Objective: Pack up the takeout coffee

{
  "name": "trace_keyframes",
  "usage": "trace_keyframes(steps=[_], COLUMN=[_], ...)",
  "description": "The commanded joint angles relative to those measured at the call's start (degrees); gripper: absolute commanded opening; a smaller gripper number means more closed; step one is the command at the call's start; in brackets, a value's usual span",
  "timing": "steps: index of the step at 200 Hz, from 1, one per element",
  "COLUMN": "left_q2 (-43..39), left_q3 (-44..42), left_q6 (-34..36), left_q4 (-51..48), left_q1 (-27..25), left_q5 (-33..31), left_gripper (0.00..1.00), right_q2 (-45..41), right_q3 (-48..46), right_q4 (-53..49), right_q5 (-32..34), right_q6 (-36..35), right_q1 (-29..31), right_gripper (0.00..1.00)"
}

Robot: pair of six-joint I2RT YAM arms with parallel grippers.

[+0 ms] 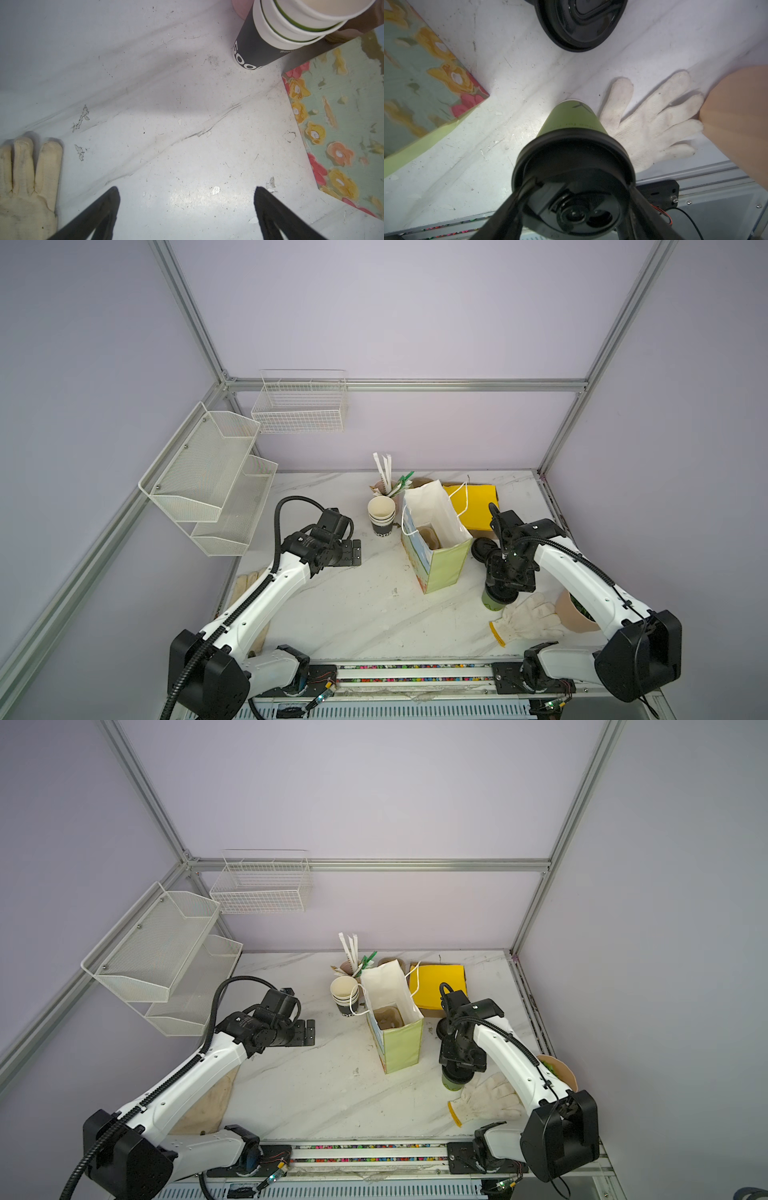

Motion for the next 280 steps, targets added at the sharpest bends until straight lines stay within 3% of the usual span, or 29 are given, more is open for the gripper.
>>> trace_keyframes(steps=[1, 94, 216, 280], left_q2=[-0.1, -0.1, 0.1, -0.1], left_q3=[6.6, 6.6, 6.7, 6.8], left_q6=[-0.1, -0.1, 0.0, -0.1], left_q4=[0.2, 0.1, 0.0, 0.0], left_q1=[0.4, 0.4, 0.5, 0.6], left_q5=[0.1, -0.1, -0.4, -0.5], left_gripper=[1.00, 1.00, 1.00, 1.00], right_q2=[-1.5, -4.5, 0.3, 5.2], right_q3=[3.7, 17.0, 53.1, 68.0], right_q4=[-4.5, -7.0, -6.9, -5.5], right_q5=[2.4, 1.1, 5.0, -1.7], right_q6=[0.8, -1.6, -4.8, -4.7], right_q1=[0.2, 0.3, 0.2, 0.4], right_gripper=[0.69, 0.68, 0.68, 0.69])
